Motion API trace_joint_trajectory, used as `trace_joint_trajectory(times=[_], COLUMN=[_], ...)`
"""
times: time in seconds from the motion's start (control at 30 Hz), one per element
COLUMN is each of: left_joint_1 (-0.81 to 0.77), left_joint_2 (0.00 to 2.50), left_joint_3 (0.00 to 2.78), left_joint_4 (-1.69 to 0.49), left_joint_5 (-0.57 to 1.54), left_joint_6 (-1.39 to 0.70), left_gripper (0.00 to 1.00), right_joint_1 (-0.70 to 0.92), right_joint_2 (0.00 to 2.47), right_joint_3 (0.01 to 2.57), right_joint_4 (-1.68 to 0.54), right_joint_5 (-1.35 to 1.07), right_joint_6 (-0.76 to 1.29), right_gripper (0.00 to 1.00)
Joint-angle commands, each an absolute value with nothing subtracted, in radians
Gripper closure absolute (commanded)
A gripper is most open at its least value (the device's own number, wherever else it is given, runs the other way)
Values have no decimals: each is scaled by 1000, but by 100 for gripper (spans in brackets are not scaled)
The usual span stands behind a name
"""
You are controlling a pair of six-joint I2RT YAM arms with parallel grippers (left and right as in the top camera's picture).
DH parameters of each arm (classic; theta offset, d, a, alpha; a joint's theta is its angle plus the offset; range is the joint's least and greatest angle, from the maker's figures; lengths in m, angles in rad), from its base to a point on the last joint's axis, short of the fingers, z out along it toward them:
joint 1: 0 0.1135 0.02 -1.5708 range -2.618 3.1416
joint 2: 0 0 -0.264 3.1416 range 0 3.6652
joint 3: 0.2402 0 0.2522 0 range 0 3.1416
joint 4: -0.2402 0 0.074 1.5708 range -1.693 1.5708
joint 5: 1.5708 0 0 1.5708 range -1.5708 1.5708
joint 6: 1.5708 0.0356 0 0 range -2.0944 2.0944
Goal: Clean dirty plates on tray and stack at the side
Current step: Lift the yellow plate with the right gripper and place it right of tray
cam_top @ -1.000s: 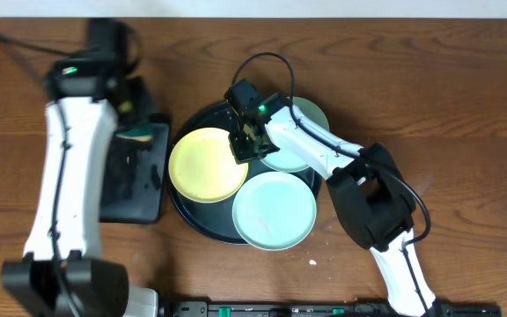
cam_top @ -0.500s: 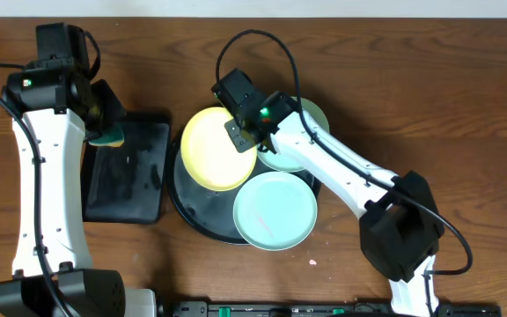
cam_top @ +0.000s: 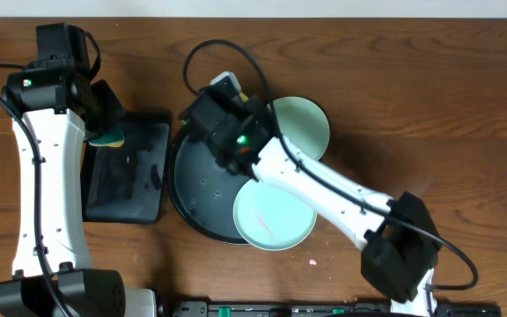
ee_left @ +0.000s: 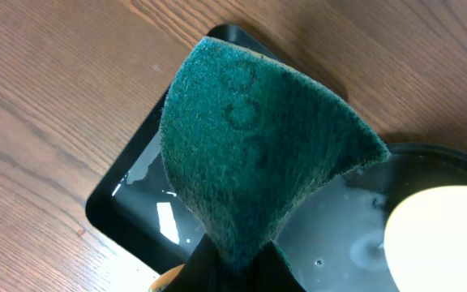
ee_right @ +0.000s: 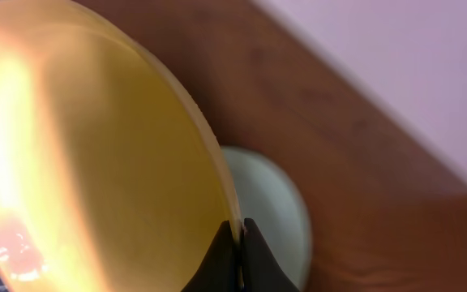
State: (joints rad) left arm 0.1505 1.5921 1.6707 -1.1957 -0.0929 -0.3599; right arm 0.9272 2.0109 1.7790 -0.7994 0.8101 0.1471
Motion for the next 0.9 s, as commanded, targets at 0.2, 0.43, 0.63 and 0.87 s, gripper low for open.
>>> trace_joint_trajectory(times=[0.2, 0.43, 0.63, 0.87], left_joint_1=[156, 156, 156, 156], left_joint_2=[1581, 1581, 1581, 1581], left_joint_3=[1678, 1671, 1671, 1671], left_joint_4=[-1196, -1200, -1200, -1201], left_joint_5=[-105, -105, -105, -105], left_joint_6=[-361, -361, -361, -361], left_gripper=[93, 92, 92, 92], right_joint_1=[1052, 1069, 1065, 916], right_joint_2=[1930, 1930, 1930, 1928], right_joint_3=[1787, 1787, 1787, 1787], right_joint_4=[-751, -752, -824, -896], right_joint_5=[1172, 1200, 1028, 313], right_joint_6=[43, 43, 80, 191], right_gripper=[99, 99, 99, 99])
